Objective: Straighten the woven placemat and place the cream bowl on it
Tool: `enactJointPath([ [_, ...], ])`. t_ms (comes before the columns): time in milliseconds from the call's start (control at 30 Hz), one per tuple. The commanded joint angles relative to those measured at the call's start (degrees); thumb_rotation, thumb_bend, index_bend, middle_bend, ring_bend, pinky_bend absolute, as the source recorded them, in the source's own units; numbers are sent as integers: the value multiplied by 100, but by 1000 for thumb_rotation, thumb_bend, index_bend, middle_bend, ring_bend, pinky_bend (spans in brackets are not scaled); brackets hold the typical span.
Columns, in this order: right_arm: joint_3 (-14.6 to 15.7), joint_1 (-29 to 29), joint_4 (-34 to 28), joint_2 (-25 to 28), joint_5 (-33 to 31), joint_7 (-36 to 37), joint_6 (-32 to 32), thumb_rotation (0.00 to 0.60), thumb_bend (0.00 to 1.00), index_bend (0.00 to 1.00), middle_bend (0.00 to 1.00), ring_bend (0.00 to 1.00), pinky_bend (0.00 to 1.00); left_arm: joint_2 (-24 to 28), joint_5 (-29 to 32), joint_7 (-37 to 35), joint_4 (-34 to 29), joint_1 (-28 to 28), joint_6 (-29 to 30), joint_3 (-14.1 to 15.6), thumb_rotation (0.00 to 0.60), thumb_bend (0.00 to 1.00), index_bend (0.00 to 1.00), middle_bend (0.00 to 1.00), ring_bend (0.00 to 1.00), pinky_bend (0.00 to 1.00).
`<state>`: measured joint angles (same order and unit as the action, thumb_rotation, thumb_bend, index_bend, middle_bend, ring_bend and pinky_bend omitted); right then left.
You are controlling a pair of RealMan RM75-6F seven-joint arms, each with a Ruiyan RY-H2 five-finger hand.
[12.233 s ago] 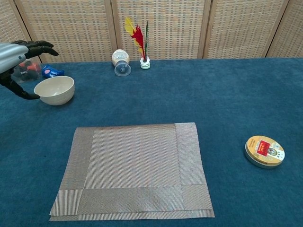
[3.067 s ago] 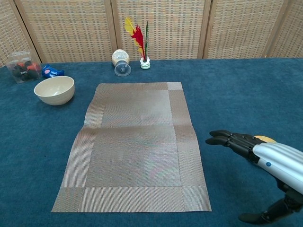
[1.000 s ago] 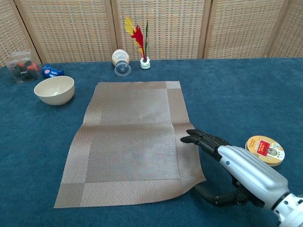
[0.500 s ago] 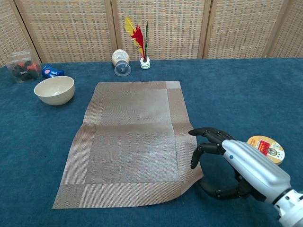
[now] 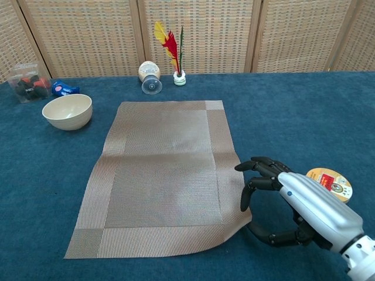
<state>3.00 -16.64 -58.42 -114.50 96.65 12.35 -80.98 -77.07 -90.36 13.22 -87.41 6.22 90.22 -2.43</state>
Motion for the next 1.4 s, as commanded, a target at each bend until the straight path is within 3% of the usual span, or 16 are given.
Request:
enactJointPath([
  [33, 20, 15, -41, 10, -12, -37, 13, 600, 510, 538, 226, 0, 78, 6, 17, -10, -5, 1, -17, -4, 600, 160, 60, 0, 0, 0],
  [633, 88, 70, -299, 39, -27, -217, 30, 600, 513, 581, 232, 0, 80, 33, -5, -29, -28, -12, -27, 10, 600, 160, 60, 0, 0, 0],
  [933, 90, 86, -353, 48, -23, -244, 12, 600, 619, 650, 242, 0, 82, 44, -22, -43, -36, -16, -19, 9, 600, 161, 60, 0, 0, 0],
  [1400, 35, 64, -497, 186, 29, -270, -86, 600, 636, 660, 244, 0, 82, 36, -35, -44, -28, -15, -34, 15, 600, 160, 60, 0, 0, 0],
])
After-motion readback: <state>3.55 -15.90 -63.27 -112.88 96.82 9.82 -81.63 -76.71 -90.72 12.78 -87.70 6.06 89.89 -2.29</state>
